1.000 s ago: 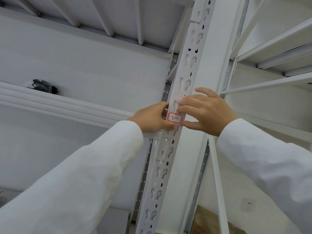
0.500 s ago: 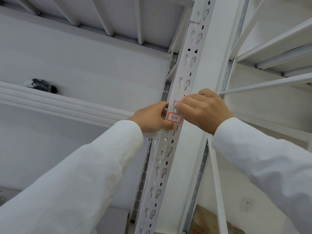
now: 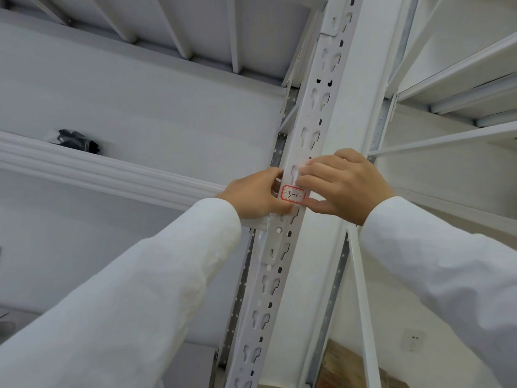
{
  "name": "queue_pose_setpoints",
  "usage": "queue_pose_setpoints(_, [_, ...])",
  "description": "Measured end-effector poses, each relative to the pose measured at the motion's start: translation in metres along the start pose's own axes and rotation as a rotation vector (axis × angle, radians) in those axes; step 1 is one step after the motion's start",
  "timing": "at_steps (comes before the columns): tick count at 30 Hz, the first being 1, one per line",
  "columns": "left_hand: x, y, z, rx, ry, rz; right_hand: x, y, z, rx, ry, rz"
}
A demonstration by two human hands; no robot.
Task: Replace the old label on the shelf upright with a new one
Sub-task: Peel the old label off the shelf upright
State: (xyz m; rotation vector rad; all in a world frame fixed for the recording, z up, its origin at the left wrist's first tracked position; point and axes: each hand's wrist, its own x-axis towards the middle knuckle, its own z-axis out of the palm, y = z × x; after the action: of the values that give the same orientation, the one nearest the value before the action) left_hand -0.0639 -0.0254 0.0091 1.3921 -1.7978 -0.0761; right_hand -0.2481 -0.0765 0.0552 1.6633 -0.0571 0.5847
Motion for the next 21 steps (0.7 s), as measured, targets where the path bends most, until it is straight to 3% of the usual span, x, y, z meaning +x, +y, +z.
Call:
queue_pose_setpoints(6, [0.0, 0.001, -0.002, 0.008, -0.005, -0.005, 0.019, -0.008, 0.008, -0.084, 0.1, 0.135])
queue_pose_setpoints(10, [0.0, 0.0, -0.001, 0.004, -0.002, -0.01, 0.013, -0.003, 0.001, 0.076, 0.082, 0.151])
queue_pose_setpoints(16, [0.0, 0.001, -0.001, 0.009, -0.002, -0.006, -0.011, -0.025, -0.006, 0.309, 0.098, 0.505])
queue_pose_setpoints(21, [0.001, 0.001, 0.0, -0.018, -0.005, -0.002, -0.009, -0.032, 0.002, 0.32, 0.088, 0.585])
